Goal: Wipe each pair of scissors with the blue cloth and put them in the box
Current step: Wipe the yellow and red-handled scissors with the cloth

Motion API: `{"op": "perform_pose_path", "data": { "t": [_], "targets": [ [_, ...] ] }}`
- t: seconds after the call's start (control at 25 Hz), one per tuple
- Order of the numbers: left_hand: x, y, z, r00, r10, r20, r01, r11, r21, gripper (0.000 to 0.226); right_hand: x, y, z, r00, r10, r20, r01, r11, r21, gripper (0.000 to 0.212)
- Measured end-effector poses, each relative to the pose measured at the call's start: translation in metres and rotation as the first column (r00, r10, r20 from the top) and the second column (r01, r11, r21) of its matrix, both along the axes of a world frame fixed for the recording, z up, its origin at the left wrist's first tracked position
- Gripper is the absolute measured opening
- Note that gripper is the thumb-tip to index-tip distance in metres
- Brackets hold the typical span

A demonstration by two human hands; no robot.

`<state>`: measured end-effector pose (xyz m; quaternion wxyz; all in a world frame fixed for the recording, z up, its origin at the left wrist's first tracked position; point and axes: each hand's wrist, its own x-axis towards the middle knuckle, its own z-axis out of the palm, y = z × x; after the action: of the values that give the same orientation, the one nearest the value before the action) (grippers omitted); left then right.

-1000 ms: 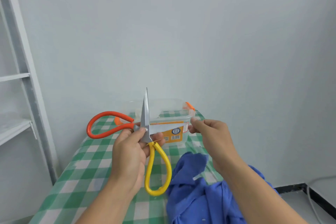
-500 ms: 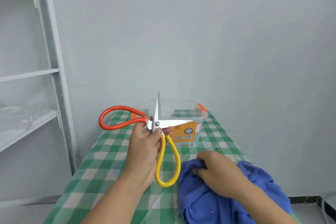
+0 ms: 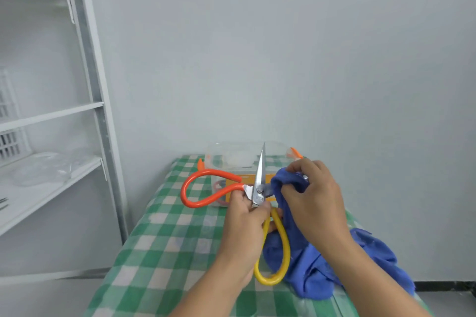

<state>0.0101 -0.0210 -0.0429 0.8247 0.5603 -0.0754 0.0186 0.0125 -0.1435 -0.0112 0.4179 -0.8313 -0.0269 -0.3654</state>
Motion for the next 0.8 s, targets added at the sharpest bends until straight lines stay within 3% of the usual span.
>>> {"op": "perform_pose_path", "data": {
  "t": [0.12, 0.24, 0.44, 0.64, 0.8],
  "targets": [
    [0.002, 0.001, 0.0, 0.995, -0.096, 0.004, 0.096, 0.995, -0.022, 0.051, 0.001, 0.004, -0.005, 0.996, 0.055, 0.073, -0.047, 0.994, -0.096, 0.023],
    [0.0, 0.0, 0.002, 0.997, -0.057, 0.045, 0.053, 0.994, 0.091, 0.035, 0.003, 0.008, -0.013, 0.973, 0.209, 0.102, -0.175, 0.946, -0.273, 0.022],
    [-0.005, 0.001, 0.005, 0.998, -0.018, 0.064, 0.012, 0.995, 0.099, 0.034, 0.011, 0.005, -0.025, 0.926, 0.318, 0.204, -0.155, 0.812, -0.563, 0.019],
    [-0.009, -0.002, 0.013, 0.996, -0.074, 0.056, 0.068, 0.992, 0.108, 0.031, 0.011, -0.004, -0.028, 0.952, 0.202, 0.229, -0.092, 0.905, -0.417, 0.026],
    [-0.006, -0.003, 0.014, 0.995, -0.043, 0.091, 0.026, 0.984, 0.177, 0.032, 0.011, 0.002, -0.027, 0.947, 0.227, 0.226, -0.125, 0.912, -0.39, 0.013]
  ]
}}
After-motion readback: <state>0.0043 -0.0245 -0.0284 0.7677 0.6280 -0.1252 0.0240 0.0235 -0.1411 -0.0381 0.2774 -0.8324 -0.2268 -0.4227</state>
